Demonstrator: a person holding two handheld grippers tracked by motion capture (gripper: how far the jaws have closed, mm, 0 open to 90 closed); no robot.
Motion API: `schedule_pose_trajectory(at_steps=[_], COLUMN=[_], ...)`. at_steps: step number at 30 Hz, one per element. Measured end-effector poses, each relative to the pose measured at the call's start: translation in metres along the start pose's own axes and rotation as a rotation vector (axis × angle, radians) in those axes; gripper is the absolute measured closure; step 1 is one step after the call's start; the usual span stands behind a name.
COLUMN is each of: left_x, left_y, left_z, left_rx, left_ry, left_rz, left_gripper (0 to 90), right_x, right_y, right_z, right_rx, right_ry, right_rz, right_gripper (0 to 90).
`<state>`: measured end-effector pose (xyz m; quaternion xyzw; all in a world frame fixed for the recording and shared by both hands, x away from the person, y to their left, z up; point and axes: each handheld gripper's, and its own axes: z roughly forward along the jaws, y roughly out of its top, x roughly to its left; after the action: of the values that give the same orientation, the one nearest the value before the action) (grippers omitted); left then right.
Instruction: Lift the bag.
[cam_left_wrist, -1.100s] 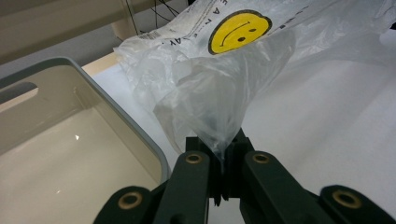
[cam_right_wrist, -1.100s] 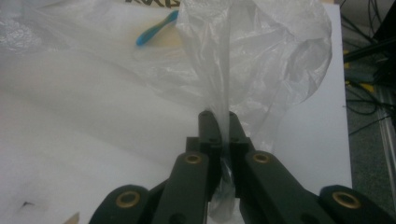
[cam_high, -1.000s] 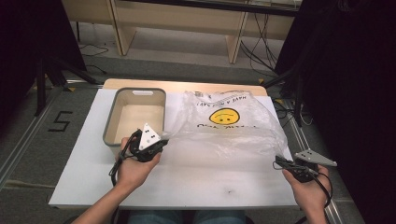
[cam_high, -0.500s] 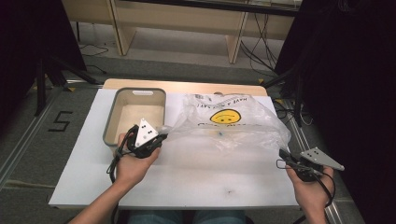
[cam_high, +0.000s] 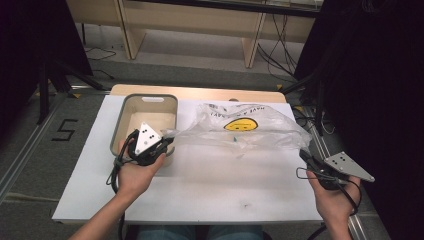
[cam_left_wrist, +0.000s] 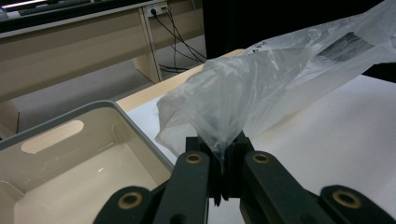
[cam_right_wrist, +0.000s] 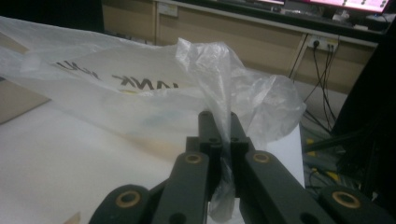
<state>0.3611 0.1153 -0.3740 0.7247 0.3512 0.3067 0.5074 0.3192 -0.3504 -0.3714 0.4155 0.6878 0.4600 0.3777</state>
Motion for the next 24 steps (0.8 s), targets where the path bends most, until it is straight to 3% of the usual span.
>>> schedule_pose_trajectory(at_steps=[14, 24], left_x=[0.016, 0.028], left_y=[0.015, 0.015], left_z=[-0.016, -0.018], left_rx=[-0.073, -0.085], left_ry=[0.049, 0.089], left_rz=[-0.03, -0.06], left_gripper=[89.3, 89.3], right_x=[0.007, 0.018], right_y=[0.029, 0.058], right_z=[0.002, 0.007], right_rx=[-0.106, -0.196], right_ry=[0.016, 0.019], right_rz=[-0.04, -0.065], right_gripper=[90.0, 90.0])
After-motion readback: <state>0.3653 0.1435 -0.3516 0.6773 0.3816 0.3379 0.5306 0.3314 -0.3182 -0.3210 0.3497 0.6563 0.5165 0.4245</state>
